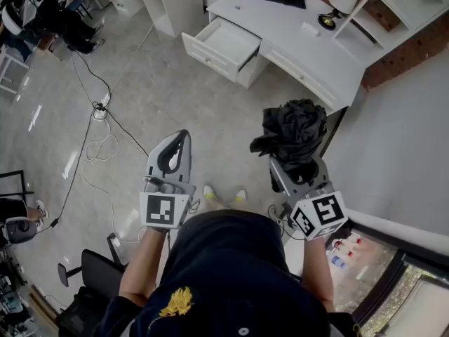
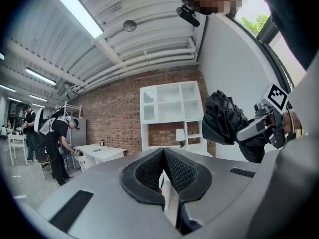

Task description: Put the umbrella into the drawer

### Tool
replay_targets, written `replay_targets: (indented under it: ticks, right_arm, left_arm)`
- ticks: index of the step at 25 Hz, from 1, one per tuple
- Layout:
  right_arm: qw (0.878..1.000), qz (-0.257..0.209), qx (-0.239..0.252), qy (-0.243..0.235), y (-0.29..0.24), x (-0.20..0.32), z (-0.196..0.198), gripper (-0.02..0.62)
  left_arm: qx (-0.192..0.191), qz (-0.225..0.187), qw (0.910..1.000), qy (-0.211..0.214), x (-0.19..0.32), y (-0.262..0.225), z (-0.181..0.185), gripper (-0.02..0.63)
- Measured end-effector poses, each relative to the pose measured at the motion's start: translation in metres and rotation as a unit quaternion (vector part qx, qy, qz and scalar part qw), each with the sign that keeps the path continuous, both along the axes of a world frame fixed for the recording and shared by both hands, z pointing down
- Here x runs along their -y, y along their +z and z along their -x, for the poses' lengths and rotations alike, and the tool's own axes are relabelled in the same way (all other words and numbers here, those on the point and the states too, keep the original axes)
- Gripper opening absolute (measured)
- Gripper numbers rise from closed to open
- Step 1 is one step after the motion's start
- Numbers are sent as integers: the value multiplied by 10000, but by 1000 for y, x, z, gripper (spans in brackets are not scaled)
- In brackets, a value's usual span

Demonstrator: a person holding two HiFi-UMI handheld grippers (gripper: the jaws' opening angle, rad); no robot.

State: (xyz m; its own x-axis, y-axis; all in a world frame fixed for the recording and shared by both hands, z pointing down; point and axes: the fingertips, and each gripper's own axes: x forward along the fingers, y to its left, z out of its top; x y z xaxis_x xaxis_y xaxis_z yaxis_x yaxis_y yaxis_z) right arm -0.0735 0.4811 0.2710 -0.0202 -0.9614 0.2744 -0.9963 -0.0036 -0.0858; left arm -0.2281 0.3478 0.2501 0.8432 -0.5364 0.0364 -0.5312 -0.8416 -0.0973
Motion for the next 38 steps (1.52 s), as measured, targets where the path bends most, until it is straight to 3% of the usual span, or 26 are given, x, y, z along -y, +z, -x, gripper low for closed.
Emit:
replay_targets:
  ticks: [10,24,29,38]
  right_arm:
    - [9994,104,260,190,6,-41,-21,258]
    - [9994,158,295,-79,15,-57,-33,258]
    - [9992,202,336,8,31,-64,-63,258]
    - [9985,293,433,165,51,-88,-74,259]
  left_arm:
    - [65,68,9999,60,-23,-4,-11,17]
    - [89,72,9996,-264,-44,0,-12,17]
    - [146,89,9995,-270,-52,12,-35,17]
    - [184,35,9997,-143,-70,22,-50,17]
